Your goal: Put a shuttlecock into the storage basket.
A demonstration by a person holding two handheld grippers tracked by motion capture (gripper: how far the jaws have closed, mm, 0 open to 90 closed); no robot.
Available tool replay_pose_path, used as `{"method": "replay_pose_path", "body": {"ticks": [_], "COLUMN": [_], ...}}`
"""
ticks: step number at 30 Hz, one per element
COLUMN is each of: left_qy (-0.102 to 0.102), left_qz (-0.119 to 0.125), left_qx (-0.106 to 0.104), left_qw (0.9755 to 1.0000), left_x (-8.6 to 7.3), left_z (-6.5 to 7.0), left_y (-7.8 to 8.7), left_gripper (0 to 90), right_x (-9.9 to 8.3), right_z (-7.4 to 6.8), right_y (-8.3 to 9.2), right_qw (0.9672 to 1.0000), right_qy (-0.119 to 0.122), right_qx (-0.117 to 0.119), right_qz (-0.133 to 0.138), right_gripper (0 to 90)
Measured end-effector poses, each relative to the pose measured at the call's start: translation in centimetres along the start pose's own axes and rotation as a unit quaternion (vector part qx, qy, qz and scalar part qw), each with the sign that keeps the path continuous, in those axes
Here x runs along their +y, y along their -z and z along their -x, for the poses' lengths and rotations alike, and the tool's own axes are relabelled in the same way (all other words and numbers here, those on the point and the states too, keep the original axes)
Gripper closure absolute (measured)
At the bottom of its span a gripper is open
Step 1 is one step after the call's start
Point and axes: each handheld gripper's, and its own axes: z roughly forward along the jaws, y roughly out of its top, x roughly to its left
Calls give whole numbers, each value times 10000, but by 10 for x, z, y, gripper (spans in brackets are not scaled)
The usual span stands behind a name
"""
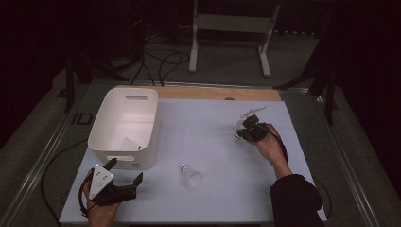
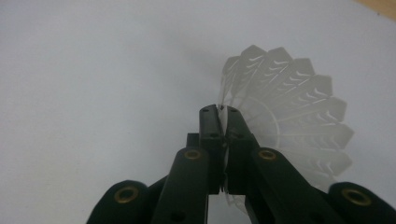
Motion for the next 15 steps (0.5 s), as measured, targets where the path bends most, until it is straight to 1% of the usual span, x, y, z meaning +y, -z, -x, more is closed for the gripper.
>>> {"method": "replay_pose_path", "body": {"ticks": [15], "left_qy": [3], "left_qz": [-4], "left_qx": [-2], "left_qw": [10000], "left_x": [0], "left_z": [0], "left_y": [0], "left_gripper": [0], "right_x": [14], "right_z": [-22], "right_y": [17], "right_qw": [9991], "right_qy": [354], "right_qx": [-36], "right_qz": [239], "right_gripper": [886]}}
